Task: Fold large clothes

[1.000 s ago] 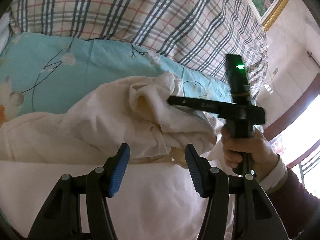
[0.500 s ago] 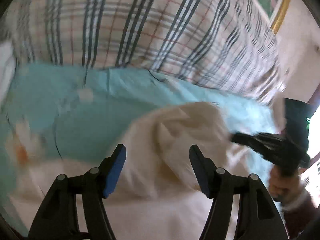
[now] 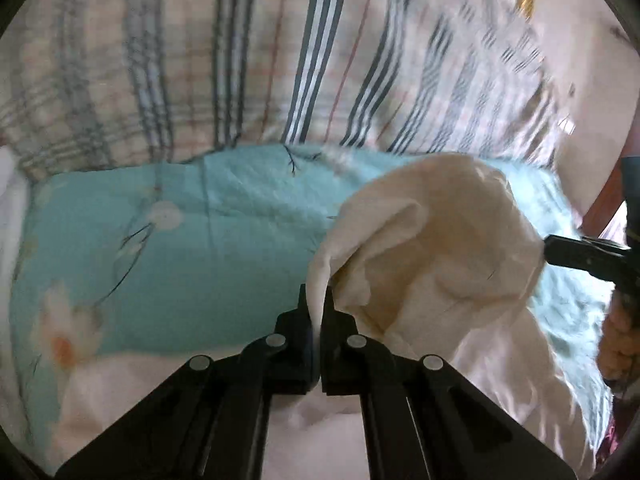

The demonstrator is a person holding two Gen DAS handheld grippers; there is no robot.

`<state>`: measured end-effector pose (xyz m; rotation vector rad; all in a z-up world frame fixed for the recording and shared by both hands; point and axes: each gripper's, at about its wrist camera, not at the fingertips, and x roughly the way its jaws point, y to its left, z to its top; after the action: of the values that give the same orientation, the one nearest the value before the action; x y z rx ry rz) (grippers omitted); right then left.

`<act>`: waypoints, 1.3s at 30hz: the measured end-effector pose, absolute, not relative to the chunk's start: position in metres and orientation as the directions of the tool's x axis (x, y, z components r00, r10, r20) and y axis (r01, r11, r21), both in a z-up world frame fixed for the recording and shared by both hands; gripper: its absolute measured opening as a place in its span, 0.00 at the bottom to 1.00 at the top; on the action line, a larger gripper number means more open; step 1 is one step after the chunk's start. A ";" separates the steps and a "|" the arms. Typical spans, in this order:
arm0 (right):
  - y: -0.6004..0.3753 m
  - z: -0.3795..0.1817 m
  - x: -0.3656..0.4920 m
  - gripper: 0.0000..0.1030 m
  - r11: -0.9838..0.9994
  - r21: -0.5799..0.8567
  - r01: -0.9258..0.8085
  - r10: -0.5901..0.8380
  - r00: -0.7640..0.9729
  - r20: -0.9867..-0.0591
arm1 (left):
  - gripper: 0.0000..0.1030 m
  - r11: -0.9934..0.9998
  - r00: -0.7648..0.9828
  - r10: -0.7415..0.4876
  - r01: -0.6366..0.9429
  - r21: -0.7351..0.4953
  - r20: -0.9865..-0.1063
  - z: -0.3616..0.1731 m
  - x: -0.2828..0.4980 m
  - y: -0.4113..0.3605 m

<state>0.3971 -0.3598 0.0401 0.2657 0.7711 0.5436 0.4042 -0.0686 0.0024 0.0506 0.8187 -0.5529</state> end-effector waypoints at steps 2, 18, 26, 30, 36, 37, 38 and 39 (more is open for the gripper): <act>-0.358 0.048 0.374 0.00 0.812 0.431 -0.394 0.583 0.591 -0.558 | 0.00 0.867 0.579 -0.458 0.459 -0.194 -0.674 0.007 0.371 -0.045; -0.336 -0.043 0.249 0.03 0.785 0.559 -0.267 0.616 0.435 -0.657 | 0.13 0.853 0.480 -0.520 0.252 -0.457 -0.707 -0.047 0.258 0.032; -0.370 -0.034 0.250 0.50 0.758 0.632 -0.160 0.610 0.518 -0.600 | 0.49 0.682 0.384 -0.704 0.133 -0.719 -0.597 -0.070 0.242 0.039; -0.372 -0.038 0.269 0.50 0.766 0.635 -0.100 0.581 0.529 -0.618 | 0.56 0.696 0.365 -0.697 0.138 -0.705 -0.617 -0.072 0.256 0.019; -0.353 -0.061 0.304 0.50 0.778 0.625 -0.063 0.576 0.471 -0.668 | 0.05 0.721 0.339 -0.681 0.157 -0.675 -0.648 -0.083 0.272 -0.002; -0.350 -0.065 0.308 0.50 0.779 0.624 -0.060 0.576 0.460 -0.676 | 0.05 0.725 0.336 -0.680 0.171 -0.668 -0.652 -0.083 0.273 -0.004; -0.345 -0.069 0.312 0.30 0.779 0.623 -0.065 0.580 0.450 -0.679 | 0.04 0.739 0.353 -0.666 0.189 -0.647 -0.657 -0.078 0.273 -0.005; -0.342 -0.071 0.316 0.04 0.780 0.622 -0.069 0.582 0.445 -0.681 | 0.03 0.751 0.374 -0.653 0.206 -0.627 -0.659 -0.072 0.272 -0.003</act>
<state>0.3158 -0.3416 -0.0709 0.5637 1.0410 0.4302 0.2721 -0.0034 -0.0717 -0.4892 1.0525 -0.5783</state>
